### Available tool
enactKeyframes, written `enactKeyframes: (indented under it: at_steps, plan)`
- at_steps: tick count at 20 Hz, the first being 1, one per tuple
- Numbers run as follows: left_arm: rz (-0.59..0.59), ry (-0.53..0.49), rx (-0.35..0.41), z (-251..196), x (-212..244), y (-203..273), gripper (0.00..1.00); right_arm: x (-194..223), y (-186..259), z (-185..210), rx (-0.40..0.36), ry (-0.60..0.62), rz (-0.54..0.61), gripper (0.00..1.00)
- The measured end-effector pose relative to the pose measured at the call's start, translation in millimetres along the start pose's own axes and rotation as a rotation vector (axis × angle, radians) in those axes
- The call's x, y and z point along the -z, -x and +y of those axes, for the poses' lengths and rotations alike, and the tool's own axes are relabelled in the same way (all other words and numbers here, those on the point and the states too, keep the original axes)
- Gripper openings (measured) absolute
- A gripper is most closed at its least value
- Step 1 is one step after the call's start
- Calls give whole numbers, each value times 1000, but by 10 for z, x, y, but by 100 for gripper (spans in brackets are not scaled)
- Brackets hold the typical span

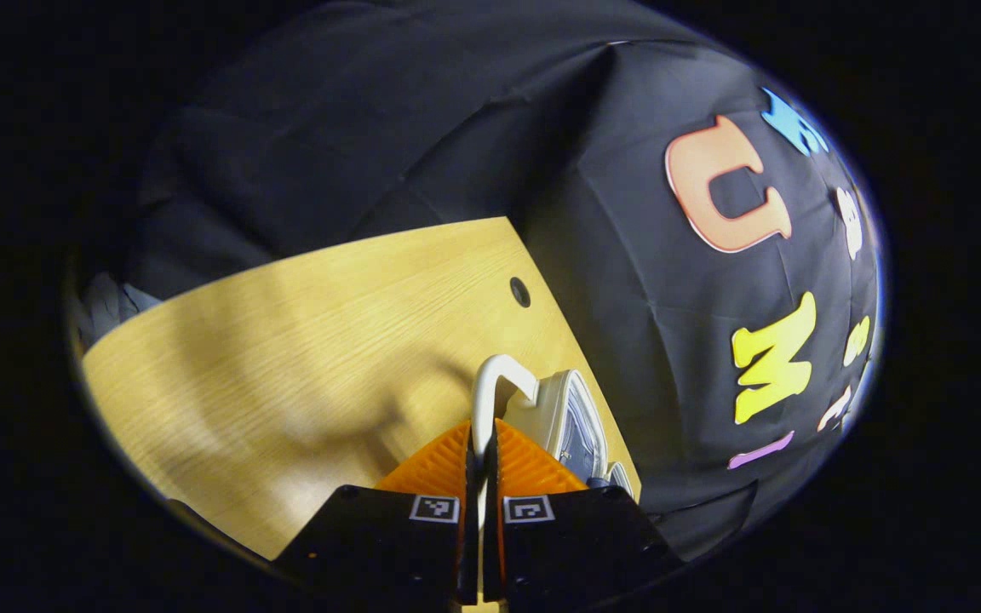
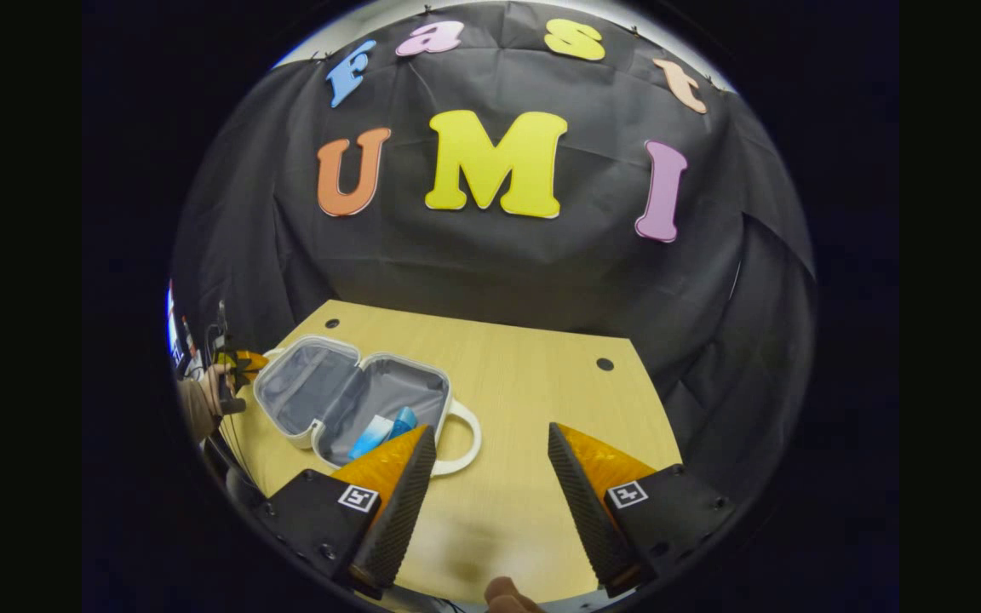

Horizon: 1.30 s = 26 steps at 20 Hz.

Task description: First open the suitcase, pack the skin care products into it, and then close the suitcase.

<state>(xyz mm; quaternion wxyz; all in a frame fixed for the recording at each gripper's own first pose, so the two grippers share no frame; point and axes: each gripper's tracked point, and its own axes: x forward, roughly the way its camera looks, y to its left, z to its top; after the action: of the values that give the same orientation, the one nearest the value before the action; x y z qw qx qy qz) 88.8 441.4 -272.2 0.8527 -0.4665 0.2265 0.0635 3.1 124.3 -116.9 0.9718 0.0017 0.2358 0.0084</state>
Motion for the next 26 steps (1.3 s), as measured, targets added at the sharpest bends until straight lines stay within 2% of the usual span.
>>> enactKeyframes:
  at_steps: [3,7,11,14,20,26]
  plan:
    - [-66,-112,29,-450,-145,193,3,-67,41,-30,-28,12,-35,79]
    - [-123,-312,56,-1156,-108,455,3,-133,61,-101,-72,-1,-63,77]
    - [-154,-454,67,-1845,161,644,3,-166,61,-211,-108,-14,-80,79]
    - [-153,-511,96,-2274,434,722,3,-160,71,-284,-131,-24,-82,79]
    - [-101,-638,147,-2968,1276,679,4,-97,57,-420,-183,-40,-77,79]
    - [45,-737,176,-3310,2554,437,3,-85,-15,-690,-202,-57,-70,79]
